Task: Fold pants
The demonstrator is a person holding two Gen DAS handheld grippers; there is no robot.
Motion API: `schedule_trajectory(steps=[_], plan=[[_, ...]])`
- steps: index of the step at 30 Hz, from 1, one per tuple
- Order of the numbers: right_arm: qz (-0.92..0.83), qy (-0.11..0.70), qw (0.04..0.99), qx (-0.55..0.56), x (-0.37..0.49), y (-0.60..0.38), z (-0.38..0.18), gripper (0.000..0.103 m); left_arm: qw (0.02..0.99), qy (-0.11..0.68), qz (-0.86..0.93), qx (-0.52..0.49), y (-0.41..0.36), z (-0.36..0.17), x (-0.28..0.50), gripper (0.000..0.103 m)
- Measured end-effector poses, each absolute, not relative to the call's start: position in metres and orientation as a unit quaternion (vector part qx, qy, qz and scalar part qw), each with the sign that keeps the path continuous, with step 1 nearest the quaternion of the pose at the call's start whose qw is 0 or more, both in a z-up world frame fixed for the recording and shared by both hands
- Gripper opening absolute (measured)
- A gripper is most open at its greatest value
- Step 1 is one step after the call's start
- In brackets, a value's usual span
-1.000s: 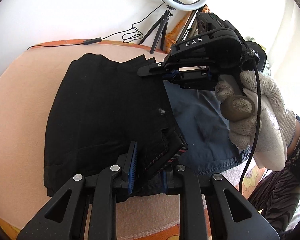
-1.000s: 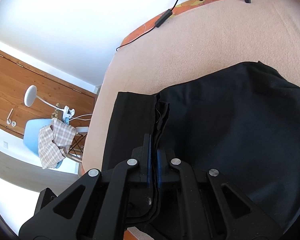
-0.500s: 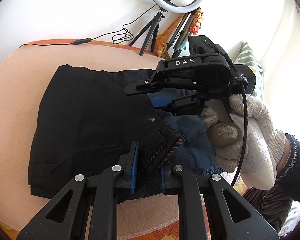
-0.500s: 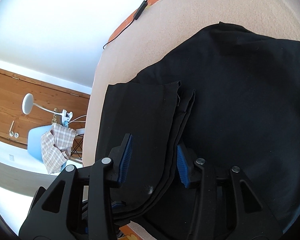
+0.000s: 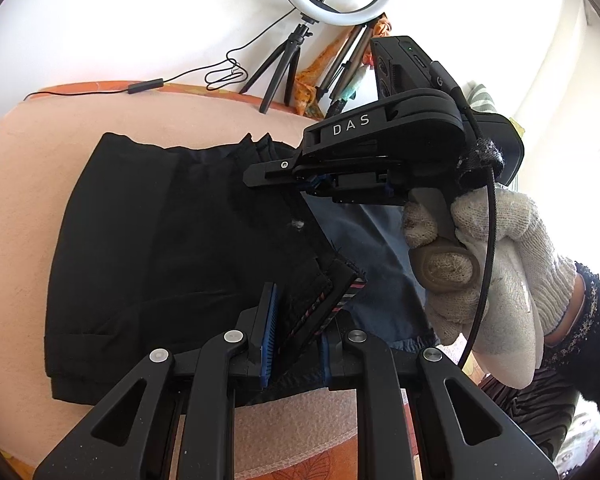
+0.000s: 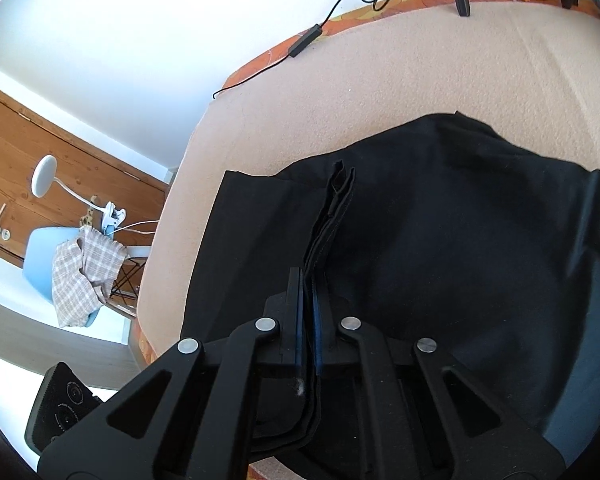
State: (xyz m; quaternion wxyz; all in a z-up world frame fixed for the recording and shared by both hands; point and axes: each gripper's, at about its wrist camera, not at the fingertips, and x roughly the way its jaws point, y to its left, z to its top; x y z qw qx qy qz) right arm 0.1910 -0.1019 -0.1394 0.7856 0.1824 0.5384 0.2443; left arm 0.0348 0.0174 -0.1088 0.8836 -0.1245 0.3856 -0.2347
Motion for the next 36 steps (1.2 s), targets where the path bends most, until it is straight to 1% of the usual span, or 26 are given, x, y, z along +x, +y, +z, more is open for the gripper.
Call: schedule_trajectory(steps=[5, 11, 17, 23, 28, 30, 36], plan=[[0.229, 0.511, 0.812, 0.164, 0.184, -0.120, -0.117, 0.005, 0.881, 0.381, -0.255, -0.118, -0.003, -0.102, 0.037, 0.016], [0.209, 0.490, 0.827, 0.178, 0.175, -0.159, -0.099, 0.005, 0.872, 0.381, -0.291, -0.098, -0.043, -0.096, 0.039, 0.016], [0.191, 0.483, 0.832, 0.197, 0.166, -0.200, -0.099, 0.005, 0.857, 0.397, -0.321, -0.073, -0.075, -0.097, 0.045, 0.016], [0.184, 0.483, 0.833, 0.197, 0.162, -0.212, -0.105, 0.005, 0.852, 0.405, -0.324, -0.079, -0.072, -0.097, 0.042, 0.017], [0.181, 0.471, 0.844, 0.181, 0.155, -0.217, -0.096, 0.005, 0.847, 0.409, -0.327, -0.086, -0.083, -0.097, 0.046, 0.017], [0.175, 0.469, 0.846, 0.185, 0.153, -0.224, -0.094, 0.004, 0.846, 0.405, -0.336, -0.091, -0.093, -0.093, 0.048, 0.017], [0.141, 0.454, 0.859, 0.189, 0.141, -0.263, -0.083, 0.004, 0.834, 0.395, -0.379, -0.064, -0.137, -0.083, 0.047, 0.017]])
